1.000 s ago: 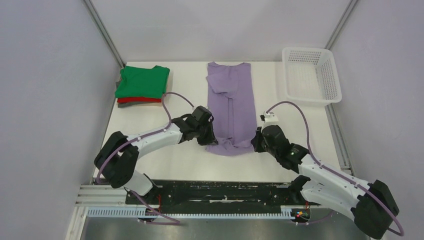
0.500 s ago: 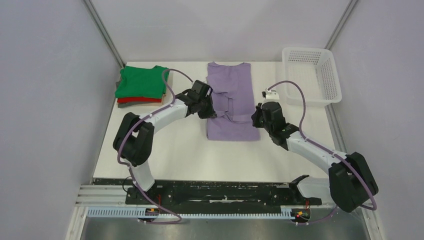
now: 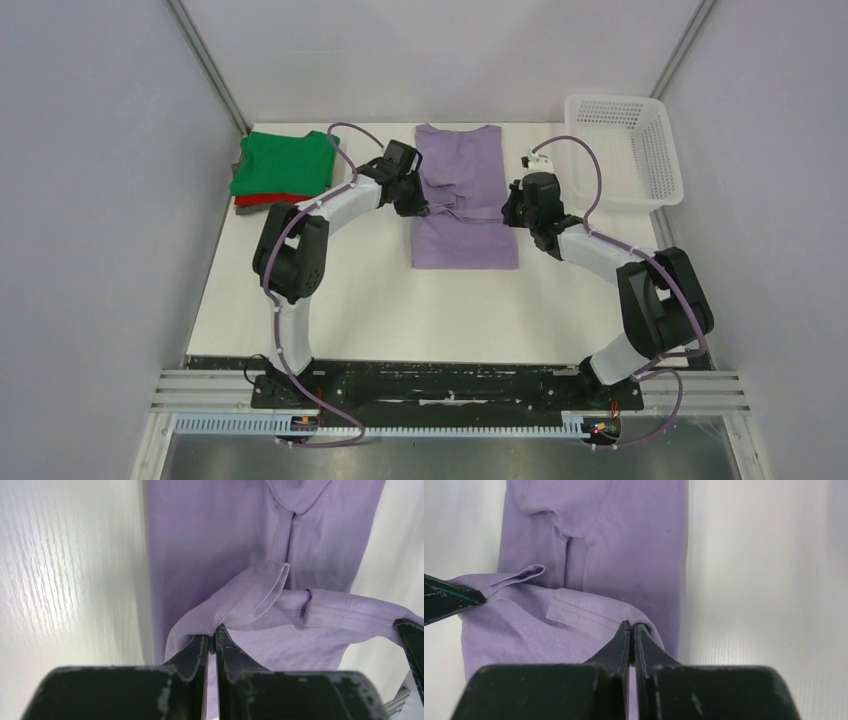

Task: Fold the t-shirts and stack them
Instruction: Fold the folded rectangular tshirt in 1/3 of the way, then grab one side of the 2/3 rectangular tshirt with both arms

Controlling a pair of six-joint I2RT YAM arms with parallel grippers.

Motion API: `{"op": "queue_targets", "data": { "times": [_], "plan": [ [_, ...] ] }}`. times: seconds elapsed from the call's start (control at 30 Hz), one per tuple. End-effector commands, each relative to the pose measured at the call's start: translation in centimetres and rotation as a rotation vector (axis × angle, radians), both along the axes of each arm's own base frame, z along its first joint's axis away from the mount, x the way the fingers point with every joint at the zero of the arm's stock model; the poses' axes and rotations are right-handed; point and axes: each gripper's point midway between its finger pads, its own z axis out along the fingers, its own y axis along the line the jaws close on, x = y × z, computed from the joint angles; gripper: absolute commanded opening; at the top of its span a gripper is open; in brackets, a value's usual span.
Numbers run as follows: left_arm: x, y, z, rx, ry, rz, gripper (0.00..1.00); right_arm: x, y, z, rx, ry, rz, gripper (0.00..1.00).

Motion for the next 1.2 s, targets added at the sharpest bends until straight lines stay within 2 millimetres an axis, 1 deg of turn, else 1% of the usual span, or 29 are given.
{"op": "queue_targets", "data": {
  "times": [0.0, 0.07, 0.1, 0.13, 0.17, 0.2, 0.23, 0.27, 0.3, 0.33, 0.37, 0.43, 0.5, 0.57, 0.67, 0.73, 0.83, 0.87, 0.9, 0.97, 1.07, 1.17],
  "plan": [
    [2.0, -0.2, 0.7, -0.001, -0.037, -0.039, 0.15, 2.9, 0.9, 1.5, 0.039, -0.051, 0.045, 0.0],
    [2.5, -0.3, 0.4, -0.004, -0.034, -0.039, 0.21, 3.4, 0.8, 1.1, 0.041, -0.043, 0.046, 0.05],
    [2.7, -0.4, 0.3, -0.006, -0.032, -0.04, 0.27, 3.8, 0.7, 1.0, 0.04, -0.043, 0.044, 0.12],
    [3.0, -0.5, 0.4, -0.014, -0.034, -0.041, 0.31, 4.2, 0.6, 0.9, 0.037, -0.042, 0.041, 0.19],
    [3.4, -0.5, 0.6, -0.021, -0.039, -0.037, 0.41, 4.8, 0.5, 1.1, 0.035, -0.048, 0.041, 0.27],
    [4.0, -0.3, 1.1, -0.025, -0.049, -0.032, 0.57, 5.6, 0.5, 1.4, 0.028, -0.056, 0.049, 0.4],
    [4.7, 0.0, 1.6, -0.023, -0.06, -0.019, 0.67, 6.2, 0.4, 1.8, 0.014, -0.059, 0.057, 0.53],
    [5.3, 0.4, 2.2, -0.024, -0.071, -0.004, 0.75, 7.1, 0.3, 2.5, 0.004, -0.067, 0.052, 0.61],
    [5.8, 0.7, 3.0, -0.03, -0.086, 0.01, 0.83, 7.5, 0.2, 3.1, -0.005, -0.071, 0.05, 0.71],
    [6.1, 0.9, 4.1, -0.044, -0.101, 0.021, 0.97, 7.9, 0.1, 4.0, -0.008, -0.085, 0.053, 0.85],
    [6.3, 1.0, 5.0, -0.057, -0.119, 0.026, 0.99, 7.8, 0.2, 4.8, -0.012, -0.098, 0.062, 0.97],
    [6.2, 1.2, 6.7, -0.074, -0.157, 0.034, 1.0, 7.0, 0.1, 5.2, -0.011, -0.107, 0.076, 0.98],
    [5.2, 1.3, 7.9, -0.098, -0.173, 0.026, 1.0, 5.3, 0.5, 4.9, 0.007, -0.095, 0.122, 0.98],
    [3.7, 1.5, 7.9, -0.112, -0.156, 0.016, 1.0, 3.4, 0.5, 4.1, 0.026, -0.072, 0.146, 0.98],
    [0.8, 2.3, 7.4, -0.117, -0.119, 0.018, 1.0, -0.1, 0.2, 2.1, 0.057, -0.017, 0.153, 0.98],
    [-1.9, 2.8, 6.1, -0.115, -0.08, 0.016, 1.0, -2.3, -0.3, 1.1, 0.072, 0.012, 0.145, 0.98],
    [-5.6, 2.5, 4.6, -0.145, -0.035, -0.013, 1.0, -5.3, -1.2, -0.1, 0.08, 0.055, 0.126, 0.98],
    [-6.9, 2.4, 3.7, -0.149, -0.013, -0.023, 1.0, -6.1, -1.3, -0.5, 0.09, 0.067, 0.124, 0.98],
    [-7.9, 2.2, 3.3, -0.154, -0.004, -0.03, 1.0, -7.0, -1.4, -1.0, 0.098, 0.08, 0.123, 0.98],
    [-9.7, 2.1, 1.8, -0.143, 0.029, -0.041, 1.0, -8.3, -1.7, -2.2, 0.11, 0.109, 0.114, 0.98],
    [-11.0, 2.3, 0.0, -0.139, 0.068, -0.029, 1.0, -9.4, -1.9, -3.3, 0.107, 0.137, 0.113, 0.98],
    [-10.9, 2.1, -0.8, -0.164, 0.066, -0.005, 0.98, -9.6, -2.2, -4.0, 0.091, 0.149, 0.109, 0.98]
  ]
}}
